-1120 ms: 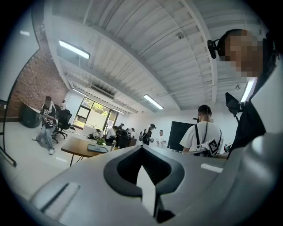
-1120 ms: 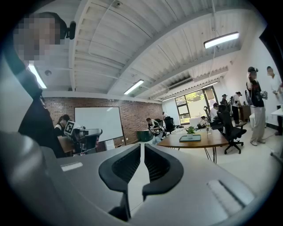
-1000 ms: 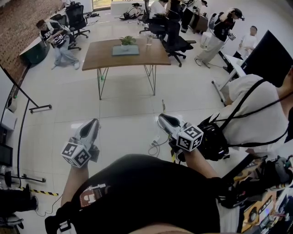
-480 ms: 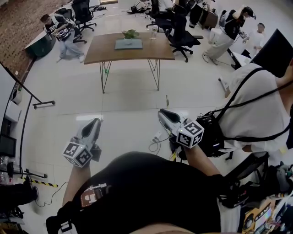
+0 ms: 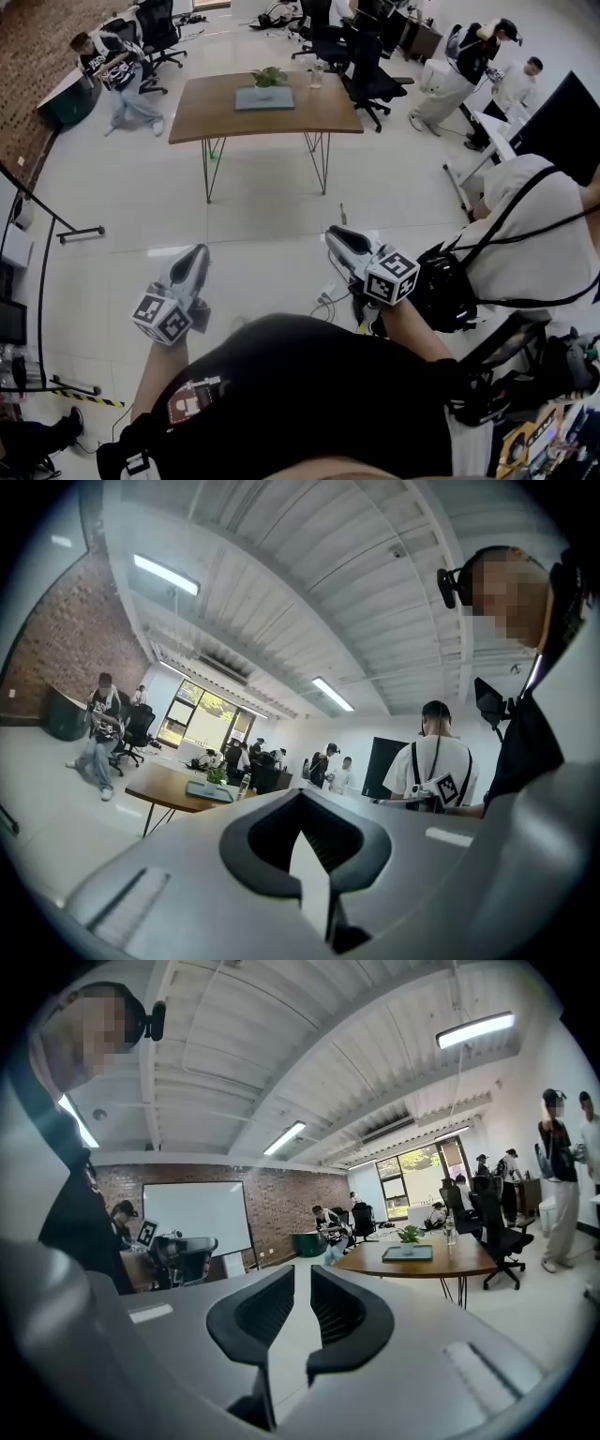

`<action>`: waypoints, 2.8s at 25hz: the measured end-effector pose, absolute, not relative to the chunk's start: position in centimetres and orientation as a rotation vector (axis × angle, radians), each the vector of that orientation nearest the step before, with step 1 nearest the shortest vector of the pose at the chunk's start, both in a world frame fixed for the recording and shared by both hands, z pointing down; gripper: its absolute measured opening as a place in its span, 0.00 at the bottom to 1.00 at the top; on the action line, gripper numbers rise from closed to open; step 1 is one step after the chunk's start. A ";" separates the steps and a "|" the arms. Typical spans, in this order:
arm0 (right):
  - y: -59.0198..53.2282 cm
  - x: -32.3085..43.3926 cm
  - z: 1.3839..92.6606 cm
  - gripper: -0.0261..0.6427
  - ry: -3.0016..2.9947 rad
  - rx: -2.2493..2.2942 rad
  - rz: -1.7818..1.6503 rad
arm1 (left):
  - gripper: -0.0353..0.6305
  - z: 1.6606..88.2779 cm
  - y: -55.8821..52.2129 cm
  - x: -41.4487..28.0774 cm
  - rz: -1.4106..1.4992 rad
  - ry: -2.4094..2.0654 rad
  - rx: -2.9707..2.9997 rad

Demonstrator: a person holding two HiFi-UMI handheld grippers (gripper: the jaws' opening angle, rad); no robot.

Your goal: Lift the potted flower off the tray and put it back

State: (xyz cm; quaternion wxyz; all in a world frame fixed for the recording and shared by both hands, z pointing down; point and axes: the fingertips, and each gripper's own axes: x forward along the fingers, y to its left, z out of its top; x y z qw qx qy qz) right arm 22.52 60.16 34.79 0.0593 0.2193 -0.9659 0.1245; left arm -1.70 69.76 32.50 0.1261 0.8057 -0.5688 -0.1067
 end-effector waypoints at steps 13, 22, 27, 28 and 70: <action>50.4 9.7 33.9 0.14 -2.885 0.875 0.410 | 0.05 32.9 59.4 -16.8 -0.296 -1.524 2.417; 40.8 7.5 35.4 0.15 -2.903 0.799 0.435 | 0.05 34.6 51.2 -18.0 -0.273 -1.565 2.389; 32.9 8.6 35.9 0.15 -2.923 0.699 0.359 | 0.05 34.3 44.1 -16.6 -0.275 -1.675 2.366; 31.2 8.8 35.9 0.15 -2.925 0.674 0.347 | 0.05 34.2 42.7 -16.3 -0.280 -1.699 2.346; -11.9 -2.0 39.2 0.22 -2.831 0.839 0.409 | 0.05 40.1 -5.6 -25.8 -0.144 -1.383 2.438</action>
